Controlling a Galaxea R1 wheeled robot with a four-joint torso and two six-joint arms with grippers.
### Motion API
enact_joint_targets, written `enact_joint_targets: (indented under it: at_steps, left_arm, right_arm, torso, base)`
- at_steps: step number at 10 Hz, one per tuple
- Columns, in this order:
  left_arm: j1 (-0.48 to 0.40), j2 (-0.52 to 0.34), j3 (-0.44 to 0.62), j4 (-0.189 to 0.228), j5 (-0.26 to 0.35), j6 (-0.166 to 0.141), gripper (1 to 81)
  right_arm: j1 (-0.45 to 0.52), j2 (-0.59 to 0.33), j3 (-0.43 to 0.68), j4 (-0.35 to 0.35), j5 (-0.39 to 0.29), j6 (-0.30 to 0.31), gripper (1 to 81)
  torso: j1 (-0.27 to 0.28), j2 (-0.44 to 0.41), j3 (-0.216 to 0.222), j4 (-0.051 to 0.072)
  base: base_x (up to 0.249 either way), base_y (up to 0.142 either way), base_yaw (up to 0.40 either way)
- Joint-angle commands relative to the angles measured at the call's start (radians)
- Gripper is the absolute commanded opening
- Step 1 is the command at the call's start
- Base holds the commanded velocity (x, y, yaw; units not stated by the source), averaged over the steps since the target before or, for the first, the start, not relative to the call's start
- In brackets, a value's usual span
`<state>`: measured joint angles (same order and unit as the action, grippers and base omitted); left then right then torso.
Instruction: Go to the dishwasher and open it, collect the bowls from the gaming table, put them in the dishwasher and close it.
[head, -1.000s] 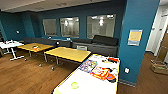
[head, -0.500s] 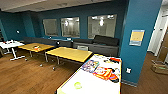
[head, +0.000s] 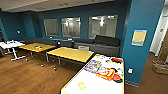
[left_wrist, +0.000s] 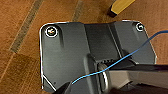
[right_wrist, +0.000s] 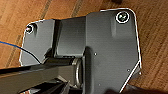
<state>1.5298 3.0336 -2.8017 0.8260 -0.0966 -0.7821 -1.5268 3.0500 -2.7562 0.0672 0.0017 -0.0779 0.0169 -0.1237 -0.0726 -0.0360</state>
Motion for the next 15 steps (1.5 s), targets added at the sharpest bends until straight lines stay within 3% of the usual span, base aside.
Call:
enact_joint_targets:
  at_steps: [1,5,15]
  left_arm:
    - [-0.059,-0.005,-0.002,0.002,0.040,0.004,81.1]
    - [-0.059,-0.007,-0.002,-0.001,0.040,0.004,81.1]
    - [-0.058,-0.007,-0.002,-0.001,0.038,0.004,81.1]
  right_arm:
    - [0.059,0.003,0.001,0.002,-0.052,0.000,81.1]
    - [0.059,0.003,0.001,0.003,-0.052,0.000,81.1]
    - [0.056,0.003,0.000,0.003,-0.051,0.000,81.1]
  torso:
    - [0.000,0.000,0.000,0.000]
    - [0.000,0.000,0.000,0.000]
    - [0.001,0.000,0.000,0.000]
  base:
    - [0.088,0.098,0.000]
    - [0.080,0.098,0.000]
    - [0.000,0.098,0.000]
